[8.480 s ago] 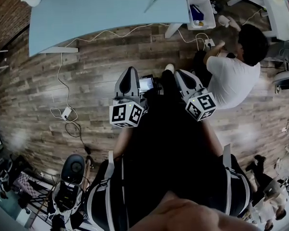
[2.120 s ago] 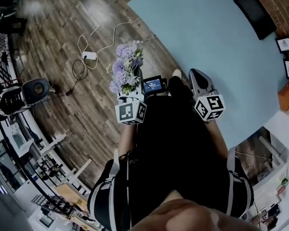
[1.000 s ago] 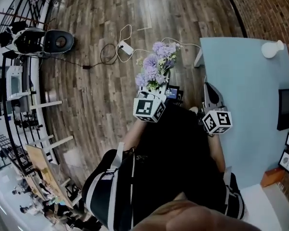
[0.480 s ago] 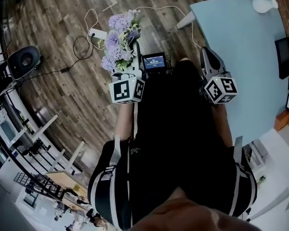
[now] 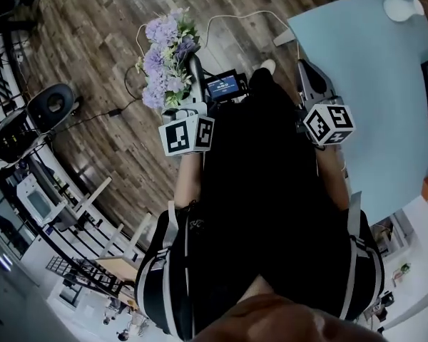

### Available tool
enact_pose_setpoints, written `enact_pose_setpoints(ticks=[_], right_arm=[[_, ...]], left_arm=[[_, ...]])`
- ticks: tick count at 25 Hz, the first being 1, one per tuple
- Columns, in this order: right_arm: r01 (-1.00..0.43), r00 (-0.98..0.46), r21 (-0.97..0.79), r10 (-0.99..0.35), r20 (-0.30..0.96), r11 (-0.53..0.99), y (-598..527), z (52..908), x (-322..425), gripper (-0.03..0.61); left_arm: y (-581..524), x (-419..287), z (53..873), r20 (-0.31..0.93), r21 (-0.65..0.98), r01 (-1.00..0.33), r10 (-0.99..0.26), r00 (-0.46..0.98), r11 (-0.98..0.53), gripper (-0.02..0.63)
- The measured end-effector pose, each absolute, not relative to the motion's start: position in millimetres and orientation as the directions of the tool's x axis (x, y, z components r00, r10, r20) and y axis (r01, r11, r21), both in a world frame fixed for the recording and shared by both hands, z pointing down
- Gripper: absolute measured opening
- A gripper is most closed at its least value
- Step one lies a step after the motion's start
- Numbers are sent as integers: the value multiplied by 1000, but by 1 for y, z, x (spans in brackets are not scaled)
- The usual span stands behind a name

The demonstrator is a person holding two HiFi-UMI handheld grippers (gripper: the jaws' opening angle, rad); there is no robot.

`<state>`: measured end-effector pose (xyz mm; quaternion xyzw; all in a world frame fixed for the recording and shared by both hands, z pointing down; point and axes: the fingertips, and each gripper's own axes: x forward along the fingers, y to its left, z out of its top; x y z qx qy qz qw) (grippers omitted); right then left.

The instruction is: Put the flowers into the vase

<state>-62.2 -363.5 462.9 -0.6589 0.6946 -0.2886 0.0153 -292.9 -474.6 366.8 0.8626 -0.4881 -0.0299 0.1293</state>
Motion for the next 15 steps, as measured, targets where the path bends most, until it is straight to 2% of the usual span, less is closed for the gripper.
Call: enact_pose_setpoints(ticks=[3, 7, 11, 15], right_arm=[[-902, -105, -429, -947, 305, -38, -397, 448, -49, 18], [-882, -18, -461, -971, 240, -97, -428, 448, -23, 18], [-872, 20, -469, -967, 253, -141, -420, 444, 6, 18], [-829, 159, -483, -947, 278, -281, -397, 450, 66, 18]], left_arm=[[-507, -270, 343, 31, 232, -810, -828, 559, -538, 202], [-552, -209, 339, 23, 164, -723, -731, 682, -671, 202], [-554, -141, 331, 51, 143, -650, -650, 758, -746, 202], [-552, -43, 333, 76, 135, -511, -506, 859, -849, 202]])
